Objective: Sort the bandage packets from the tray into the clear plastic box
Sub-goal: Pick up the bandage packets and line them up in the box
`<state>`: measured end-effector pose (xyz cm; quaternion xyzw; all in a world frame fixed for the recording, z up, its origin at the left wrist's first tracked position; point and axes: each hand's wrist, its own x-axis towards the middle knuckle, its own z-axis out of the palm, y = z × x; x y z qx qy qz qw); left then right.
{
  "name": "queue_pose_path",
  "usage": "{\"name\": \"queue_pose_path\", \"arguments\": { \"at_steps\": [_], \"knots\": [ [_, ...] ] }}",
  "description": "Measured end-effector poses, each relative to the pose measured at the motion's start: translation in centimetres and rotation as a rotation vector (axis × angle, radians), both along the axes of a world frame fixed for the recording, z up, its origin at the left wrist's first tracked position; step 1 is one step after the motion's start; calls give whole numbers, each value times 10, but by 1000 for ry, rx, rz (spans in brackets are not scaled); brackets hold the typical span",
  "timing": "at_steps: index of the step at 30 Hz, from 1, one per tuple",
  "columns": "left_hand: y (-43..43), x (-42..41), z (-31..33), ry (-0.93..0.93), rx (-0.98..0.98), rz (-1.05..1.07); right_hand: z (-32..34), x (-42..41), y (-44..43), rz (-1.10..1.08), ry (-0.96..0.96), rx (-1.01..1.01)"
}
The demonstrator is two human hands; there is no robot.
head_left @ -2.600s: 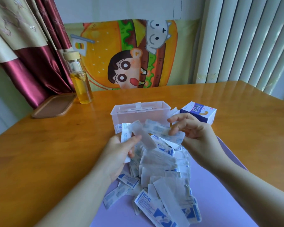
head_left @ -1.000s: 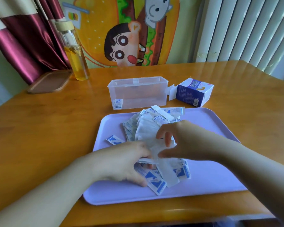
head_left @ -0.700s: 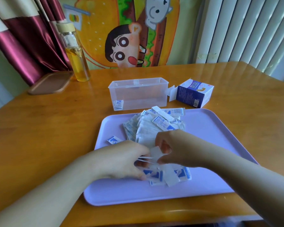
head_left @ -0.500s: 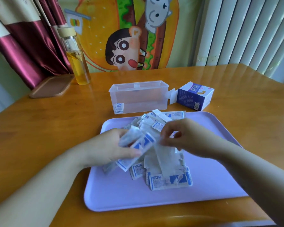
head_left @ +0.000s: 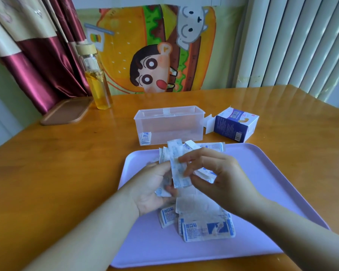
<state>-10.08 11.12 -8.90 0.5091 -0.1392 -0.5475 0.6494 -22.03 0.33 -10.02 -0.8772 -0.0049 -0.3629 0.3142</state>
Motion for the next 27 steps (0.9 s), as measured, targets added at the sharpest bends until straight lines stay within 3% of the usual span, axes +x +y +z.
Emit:
{"name": "queue_pose_path", "arguments": {
  "at_steps": [5, 8, 11, 14, 17, 20, 22, 24, 27],
  "knots": [
    [-2, 2, -1, 136, -32, -35, -2, 3, -4, -3, 31, -5],
    [-2, -1, -4, -39, -4, -38, -1, 5, -3, 38, 70, -36],
    [-3, -5, -2, -88, -13, 21, 3, 7, -1, 29, 26, -32],
    [-7, -6, 4, -100, -43, 107, 10, 13, 0, -109, 6, 192],
    [-11, -6, 9, -200, -43, 121, 19, 19, -6, -145, 238, 522],
    [-11, 1, 8, -298, -31, 130, 25, 16, -24, -145, 363, 627],
    [-7, 10, 8, -261, -82, 150, 29, 8, -40, -168, 400, 691],
    [-2, 22, 9, -166, -123, 222, 31, 2, -50, -192, 544, 632],
    [6, 40, 10, -125, -124, 307, 27, 0, -54, -326, 761, 263]
  ]
}}
